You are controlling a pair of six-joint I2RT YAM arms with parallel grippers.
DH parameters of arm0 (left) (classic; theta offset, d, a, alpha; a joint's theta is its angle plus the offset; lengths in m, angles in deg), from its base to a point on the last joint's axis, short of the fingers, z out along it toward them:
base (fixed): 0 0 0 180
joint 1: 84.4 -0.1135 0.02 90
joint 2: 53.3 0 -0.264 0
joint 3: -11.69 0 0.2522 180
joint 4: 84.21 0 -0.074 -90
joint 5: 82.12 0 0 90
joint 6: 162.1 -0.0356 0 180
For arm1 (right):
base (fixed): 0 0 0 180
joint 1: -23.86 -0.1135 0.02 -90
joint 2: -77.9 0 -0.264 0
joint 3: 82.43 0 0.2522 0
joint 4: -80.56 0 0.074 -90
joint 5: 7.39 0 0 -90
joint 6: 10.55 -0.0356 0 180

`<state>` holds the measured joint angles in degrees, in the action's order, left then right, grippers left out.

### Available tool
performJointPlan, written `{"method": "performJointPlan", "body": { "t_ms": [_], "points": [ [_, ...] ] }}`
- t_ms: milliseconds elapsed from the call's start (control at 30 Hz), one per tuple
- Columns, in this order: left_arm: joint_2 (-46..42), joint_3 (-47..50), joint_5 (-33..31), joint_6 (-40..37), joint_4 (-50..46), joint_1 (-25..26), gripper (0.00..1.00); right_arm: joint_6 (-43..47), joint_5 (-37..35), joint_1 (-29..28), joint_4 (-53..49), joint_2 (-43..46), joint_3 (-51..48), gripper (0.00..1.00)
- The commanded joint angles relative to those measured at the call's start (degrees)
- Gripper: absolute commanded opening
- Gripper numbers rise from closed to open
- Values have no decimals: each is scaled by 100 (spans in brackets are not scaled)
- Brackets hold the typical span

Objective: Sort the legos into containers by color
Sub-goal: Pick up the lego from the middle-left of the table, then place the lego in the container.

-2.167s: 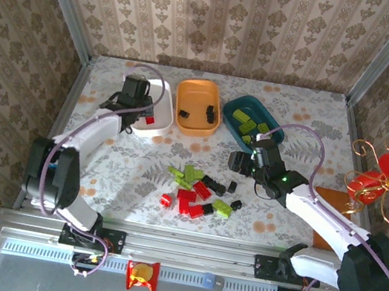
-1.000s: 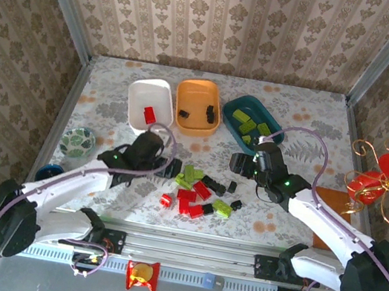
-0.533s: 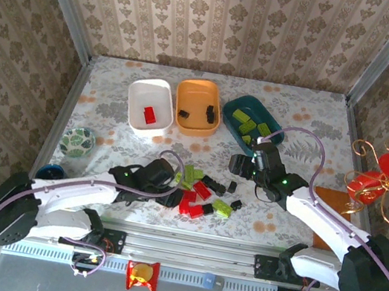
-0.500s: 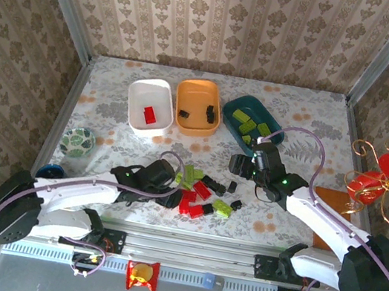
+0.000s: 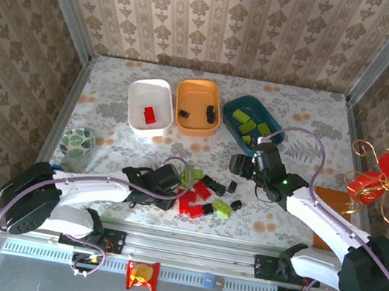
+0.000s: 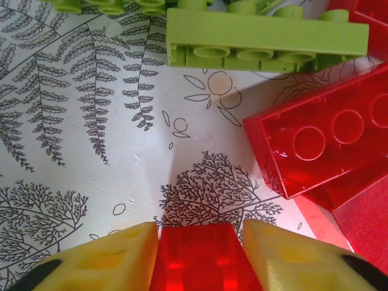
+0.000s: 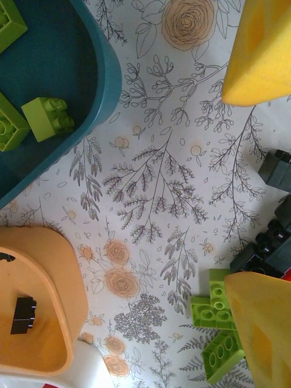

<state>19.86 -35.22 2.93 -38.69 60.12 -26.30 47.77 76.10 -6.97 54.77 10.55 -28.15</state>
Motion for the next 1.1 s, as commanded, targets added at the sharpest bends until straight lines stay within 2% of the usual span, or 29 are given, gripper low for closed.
{"method": "performJointPlan", "body": {
  "t_ms": [0, 133, 200, 333, 467, 633, 767, 800, 900, 1067],
  "points": [
    [-33, -153, -72, -27, -93, 42, 34, -4, -210, -28, -90, 135, -67, 74],
    [-260, -313, -253, -72, -316, -8, 31, -22, -194, -28, -46, 100, -78, 74],
    [-518, -430, -288, -162, -353, -222, 31, -22, -187, -28, -31, 82, -70, 74],
    [-895, -733, -45, -486, -151, -1102, 31, -14, -176, -20, -17, 60, -35, 74],
    [-759, -1389, -248, -749, 208, -1826, 30, -31, -176, -20, 30, 24, -52, 74],
    [84, -2123, -464, -921, 784, -2743, 29, -23, -140, -20, 27, -97, -1, 74],
    [961, -2757, -731, -1028, 962, -3156, 27, 4, -157, -12, 13, -131, 27, 74],
    [1157, -2890, -769, -1053, 1004, -3408, 27, -4, -149, -9, 13, -121, 19, 74],
    [1775, -3338, -739, -1124, 1040, -3679, 27, -30, -115, -11, 37, -117, 7, 74],
    [2566, -4011, -633, -1246, 1048, -3832, 26, -70, -77, -11, 51, -126, -3, 74]
  ]
}}
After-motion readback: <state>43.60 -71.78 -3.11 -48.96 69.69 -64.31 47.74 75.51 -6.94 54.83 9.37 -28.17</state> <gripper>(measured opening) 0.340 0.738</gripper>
